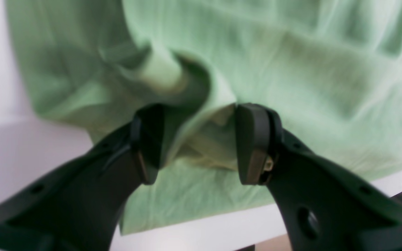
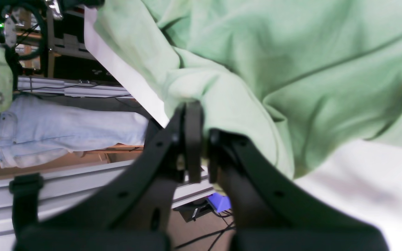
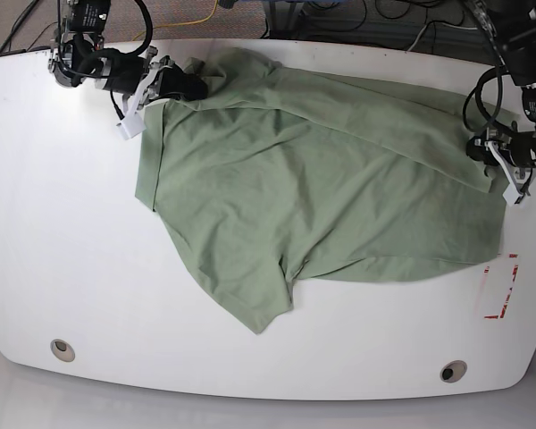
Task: Layout the t-shirt on the table in an organized manner, then fold the t-shirt properly
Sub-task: 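Move the left gripper inward onto the shirt and pinch a fold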
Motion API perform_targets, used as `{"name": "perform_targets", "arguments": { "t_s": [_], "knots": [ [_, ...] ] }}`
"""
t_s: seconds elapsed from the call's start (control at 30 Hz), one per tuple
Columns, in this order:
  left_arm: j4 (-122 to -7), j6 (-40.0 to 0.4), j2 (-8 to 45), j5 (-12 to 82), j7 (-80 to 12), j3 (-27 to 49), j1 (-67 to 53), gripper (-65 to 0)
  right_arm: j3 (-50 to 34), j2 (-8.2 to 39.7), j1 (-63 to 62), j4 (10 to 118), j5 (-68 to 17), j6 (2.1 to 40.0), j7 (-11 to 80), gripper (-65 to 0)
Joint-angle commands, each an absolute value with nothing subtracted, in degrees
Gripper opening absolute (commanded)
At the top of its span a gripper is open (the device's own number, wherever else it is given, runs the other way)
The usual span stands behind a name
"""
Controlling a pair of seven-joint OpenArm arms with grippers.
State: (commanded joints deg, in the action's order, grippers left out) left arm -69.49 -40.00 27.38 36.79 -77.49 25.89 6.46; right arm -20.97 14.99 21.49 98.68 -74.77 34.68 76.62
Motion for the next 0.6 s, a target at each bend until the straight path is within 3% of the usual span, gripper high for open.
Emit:
{"name": "perform_targets", "arguments": {
  "t_s": [0.3,0.6],
  "knots": [
    [-69.5,-40.0,27.5,43.7,-77.5,20.9,6.4,-33.8,-21.0,15.0,21.5,98.6,-74.8,34.7,76.6,-64.7],
    [-69.6,-40.0,27.5,44.1,-77.5,20.4,6.5,-33.9,-21.0,15.0,21.2,98.6,-74.7,34.7,76.5,-64.7]
  ]
}}
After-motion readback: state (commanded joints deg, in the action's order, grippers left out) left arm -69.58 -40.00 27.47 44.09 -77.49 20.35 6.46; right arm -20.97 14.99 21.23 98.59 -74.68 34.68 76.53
